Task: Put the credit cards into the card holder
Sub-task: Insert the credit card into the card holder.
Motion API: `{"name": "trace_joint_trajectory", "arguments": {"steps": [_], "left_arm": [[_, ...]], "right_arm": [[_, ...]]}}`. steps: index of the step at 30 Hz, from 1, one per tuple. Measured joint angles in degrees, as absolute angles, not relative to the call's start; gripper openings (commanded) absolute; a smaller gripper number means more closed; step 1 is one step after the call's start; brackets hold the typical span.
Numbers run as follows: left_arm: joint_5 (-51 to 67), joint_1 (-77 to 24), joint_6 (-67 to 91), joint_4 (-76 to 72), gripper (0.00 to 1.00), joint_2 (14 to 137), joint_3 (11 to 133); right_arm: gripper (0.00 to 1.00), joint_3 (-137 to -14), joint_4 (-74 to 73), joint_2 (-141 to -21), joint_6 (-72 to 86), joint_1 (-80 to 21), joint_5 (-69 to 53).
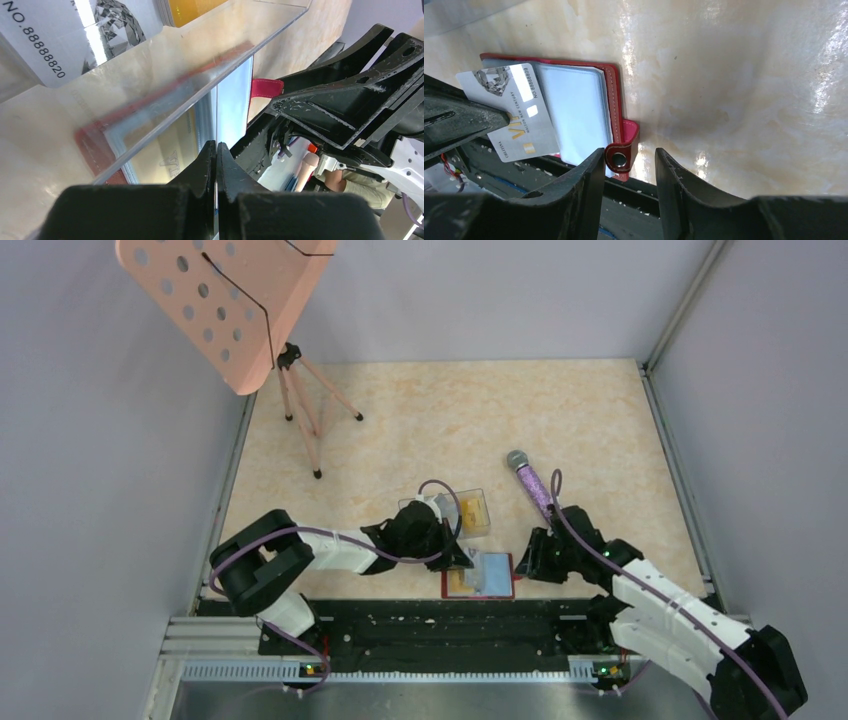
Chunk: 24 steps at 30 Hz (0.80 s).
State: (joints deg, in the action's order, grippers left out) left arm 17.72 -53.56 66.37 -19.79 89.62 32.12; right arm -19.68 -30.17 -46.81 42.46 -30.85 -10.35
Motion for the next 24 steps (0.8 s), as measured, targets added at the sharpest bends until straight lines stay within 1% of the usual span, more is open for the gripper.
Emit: {"name": "trace_joint_trajectory", "arguments": {"steps": [3,11,15,18,21,24], "left_arm": [[17.8,-53.4,66.8,-21.3,0.0,89.6,31.6],[18.0,-53.3,67.4,-21.8,0.0,89.6,31.4],[17.9,-53.3,67.3,-21.8,0.0,89.6,31.4],[17.9,-53.3,67.1,-21.7,0.0,89.6,31.4],[18.0,-53.3,66.9,-21.7,0.0,89.6,31.4],[17.9,-53.3,66.4,-21.5,0.0,89.8,31.4]], "right_arm": [[0.39,-20.1,-30.4,-46.2,42.4,-30.9,-10.4],[0.26,-19.8,-28.4,-49.8,42.4,-30.8,-11.9],[0.16,-18.7,-27.0,-50.2,42.5,-30.8,-12.1],[0.05,-18.0,-26.1,-50.5,42.6,-30.8,-12.5],[0.0,-17.6,-25.3,-50.8,42.7,-30.8,-12.7],[0.0,-17.6,-24.9,-51.1,42.7,-30.8,-12.9]]}}
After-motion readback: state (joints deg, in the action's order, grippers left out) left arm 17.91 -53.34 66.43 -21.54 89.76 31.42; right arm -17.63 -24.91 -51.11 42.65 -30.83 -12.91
